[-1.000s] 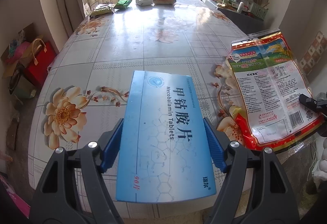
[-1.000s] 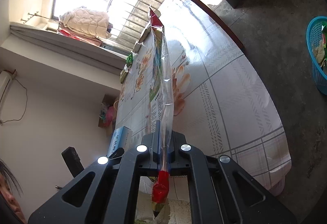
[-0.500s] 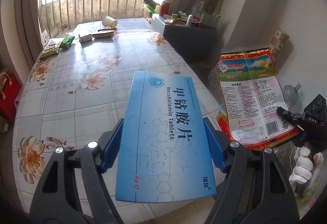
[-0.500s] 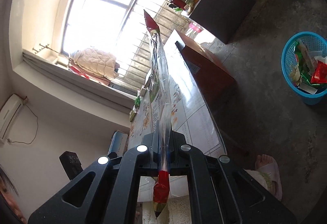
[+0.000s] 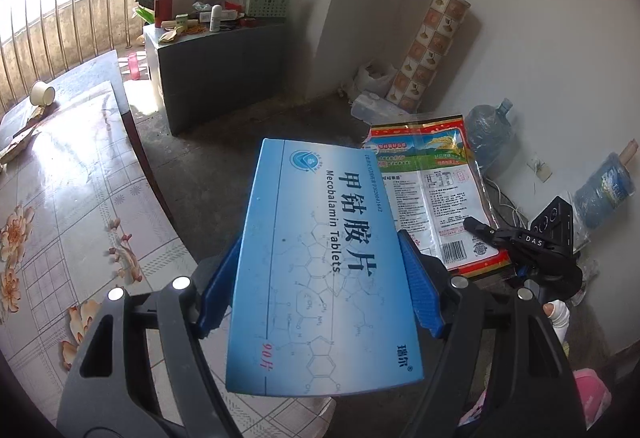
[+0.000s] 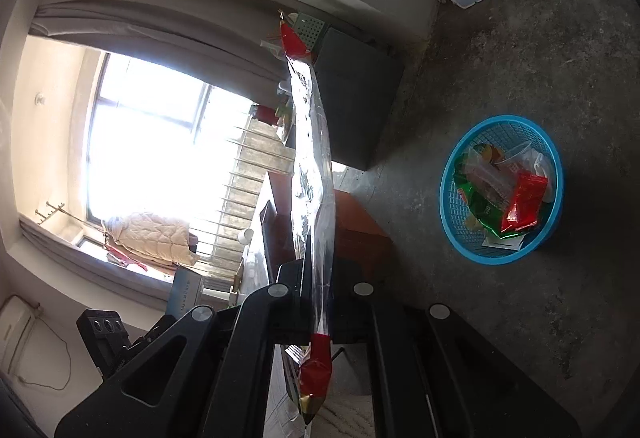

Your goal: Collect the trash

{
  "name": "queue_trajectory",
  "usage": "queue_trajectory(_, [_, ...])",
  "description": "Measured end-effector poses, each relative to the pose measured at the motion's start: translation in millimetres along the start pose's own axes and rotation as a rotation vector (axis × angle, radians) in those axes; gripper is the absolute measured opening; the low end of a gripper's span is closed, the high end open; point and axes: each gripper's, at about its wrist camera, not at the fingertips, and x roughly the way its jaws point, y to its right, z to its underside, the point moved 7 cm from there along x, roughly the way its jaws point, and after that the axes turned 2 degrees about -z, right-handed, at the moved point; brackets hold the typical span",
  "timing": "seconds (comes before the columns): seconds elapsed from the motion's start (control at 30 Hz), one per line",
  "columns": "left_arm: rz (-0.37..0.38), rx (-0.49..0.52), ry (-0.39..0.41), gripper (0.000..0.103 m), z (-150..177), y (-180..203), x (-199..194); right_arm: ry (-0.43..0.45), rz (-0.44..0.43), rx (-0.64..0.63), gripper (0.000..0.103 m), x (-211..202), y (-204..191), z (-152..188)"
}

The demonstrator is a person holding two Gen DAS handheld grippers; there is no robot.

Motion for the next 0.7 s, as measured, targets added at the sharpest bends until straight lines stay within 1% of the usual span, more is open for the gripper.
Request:
queue_trajectory(0.1, [0.028, 0.02, -0.063, 0.071, -14, 16, 41, 0.007, 0.036, 0.065, 0.004, 28, 45, -15])
queue_trajectory(0.17, [0.029, 0.036, -0.104, 0.071, -21, 23, 72, 0.003, 0.06, 0.111, 0.004, 49, 81, -22])
queue_trajectory(0.27, [0.025, 0.066, -0.17, 0.071, -28, 34, 124, -0.03, 0.138, 0.172, 0.004, 83, 140, -22])
queue_trajectory(0.33, [0.042, 0.065, -0.23, 0.071, -30, 43, 162, -0.042, 0.198, 0.215, 0.004, 101, 177, -20])
queue_trajectory(0.4, [0.051, 0.052, -0.288, 0.071, -28, 47, 201, -0.042, 0.223, 0.238, 0.004, 113, 202, -20])
queue_trajectory(0.47, [0.039, 0.053, -0.338, 0.071, -25, 53, 240, -0.046, 0.248, 0.252, 0.004, 119, 218, -21])
queue_trajectory(0.53, [0.034, 0.062, -0.379, 0.071, -20, 59, 276, -0.051, 0.265, 0.255, 0.005, 121, 224, -21])
queue_trajectory(0.57, [0.033, 0.059, -0.398, 0.071, -17, 63, 293, -0.057, 0.27, 0.258, 0.007, 122, 227, -20])
queue_trajectory(0.63, [0.037, 0.044, -0.446, 0.071, -8, 68, 323, -0.066, 0.281, 0.26, 0.008, 122, 232, -20])
queue_trajectory(0.7, [0.049, 0.011, -0.501, 0.071, 4, 73, 350, -0.073, 0.292, 0.256, 0.017, 120, 234, -20])
